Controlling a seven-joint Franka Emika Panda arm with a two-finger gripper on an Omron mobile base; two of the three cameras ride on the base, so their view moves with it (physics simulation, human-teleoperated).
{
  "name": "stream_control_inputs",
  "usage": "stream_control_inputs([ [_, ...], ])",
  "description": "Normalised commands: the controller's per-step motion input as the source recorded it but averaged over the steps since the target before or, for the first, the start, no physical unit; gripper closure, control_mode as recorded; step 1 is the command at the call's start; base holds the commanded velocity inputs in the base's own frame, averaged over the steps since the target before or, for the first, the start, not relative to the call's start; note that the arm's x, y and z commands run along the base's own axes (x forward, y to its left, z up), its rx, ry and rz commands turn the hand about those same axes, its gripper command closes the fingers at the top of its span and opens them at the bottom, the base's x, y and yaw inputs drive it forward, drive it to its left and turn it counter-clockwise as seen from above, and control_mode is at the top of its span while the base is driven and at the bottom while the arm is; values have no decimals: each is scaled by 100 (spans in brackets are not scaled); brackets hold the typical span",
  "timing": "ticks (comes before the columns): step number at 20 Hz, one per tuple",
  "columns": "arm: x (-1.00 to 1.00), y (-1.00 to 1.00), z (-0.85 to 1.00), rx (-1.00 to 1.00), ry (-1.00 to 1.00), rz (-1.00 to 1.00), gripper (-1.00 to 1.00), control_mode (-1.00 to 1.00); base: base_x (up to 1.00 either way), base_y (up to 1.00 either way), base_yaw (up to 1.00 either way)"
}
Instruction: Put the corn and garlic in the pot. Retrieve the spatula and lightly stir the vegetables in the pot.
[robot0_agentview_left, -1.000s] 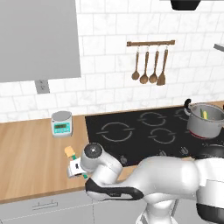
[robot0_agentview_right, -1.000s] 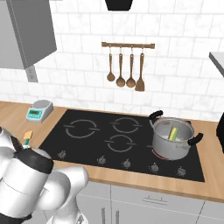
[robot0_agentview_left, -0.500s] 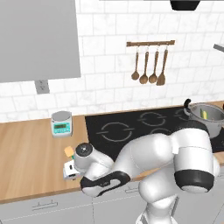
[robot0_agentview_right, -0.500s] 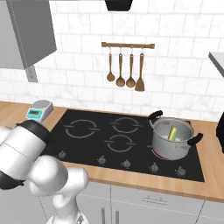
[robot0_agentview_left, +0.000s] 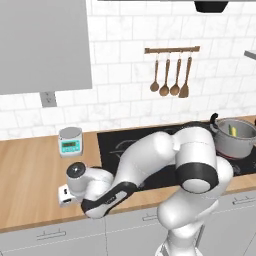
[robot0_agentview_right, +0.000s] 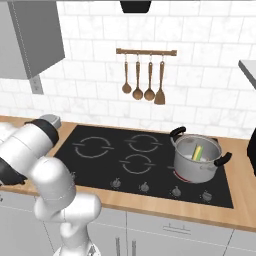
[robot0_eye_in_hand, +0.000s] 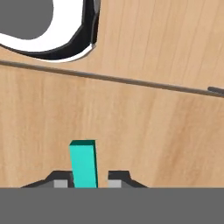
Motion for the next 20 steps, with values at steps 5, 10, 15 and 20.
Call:
stream_control_inputs([
  [5, -1, -12, -27, 0, 0, 0, 100, -100, 0, 0, 0],
  [10, -13, -31, 57, 11, -1, 0, 100, -100, 0, 0, 0],
  [15, -32, -46, 100, 29, -1, 0, 100, -100, 0, 0, 0],
  [20, -35, -48, 100, 39, 3, -7, 100, -100, 0, 0, 0],
])
